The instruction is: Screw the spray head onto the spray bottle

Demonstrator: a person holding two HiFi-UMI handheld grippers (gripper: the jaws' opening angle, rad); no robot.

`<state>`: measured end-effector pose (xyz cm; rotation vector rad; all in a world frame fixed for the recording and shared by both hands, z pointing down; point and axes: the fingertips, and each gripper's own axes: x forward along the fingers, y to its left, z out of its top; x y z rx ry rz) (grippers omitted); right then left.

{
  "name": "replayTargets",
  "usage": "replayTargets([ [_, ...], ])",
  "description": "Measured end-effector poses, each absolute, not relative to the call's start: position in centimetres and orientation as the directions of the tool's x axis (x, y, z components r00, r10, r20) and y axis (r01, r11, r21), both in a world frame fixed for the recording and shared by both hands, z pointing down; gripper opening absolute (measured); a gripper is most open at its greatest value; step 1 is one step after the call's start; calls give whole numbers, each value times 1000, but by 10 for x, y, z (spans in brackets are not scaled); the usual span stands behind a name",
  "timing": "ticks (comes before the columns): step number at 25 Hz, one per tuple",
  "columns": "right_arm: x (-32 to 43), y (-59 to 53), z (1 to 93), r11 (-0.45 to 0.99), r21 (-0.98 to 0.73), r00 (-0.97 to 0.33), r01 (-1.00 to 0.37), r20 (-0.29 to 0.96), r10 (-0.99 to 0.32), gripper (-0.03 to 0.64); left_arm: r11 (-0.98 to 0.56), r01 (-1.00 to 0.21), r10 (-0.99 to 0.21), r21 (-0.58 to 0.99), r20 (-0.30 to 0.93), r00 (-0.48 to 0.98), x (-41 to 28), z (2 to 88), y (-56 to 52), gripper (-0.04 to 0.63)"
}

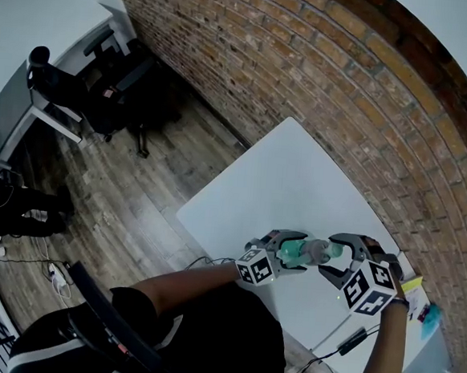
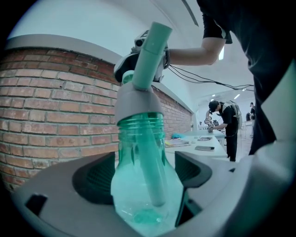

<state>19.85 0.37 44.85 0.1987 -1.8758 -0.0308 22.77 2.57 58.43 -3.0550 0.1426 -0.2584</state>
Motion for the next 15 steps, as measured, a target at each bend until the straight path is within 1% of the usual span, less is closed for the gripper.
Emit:
replayTargets([
  [4,200,-1,457,992,89,-267,-88,957,-109,256,-994,-79,-92,-80,167,982,229,585,27,387],
  [7,203,4,469,998,22,-219,-52,975,-33,264,-994,-77,-90,-84,166,982,228,585,27,387],
  [10,201,8,478,999,-28,-205,-33,978,21,265,-994,-75,-88,-84,165,982,227,585,27,387],
  [15,203,11,490,999,-32,-162,6,986,32,264,-994,-67,-79,-82,163,983,227,585,27,388],
])
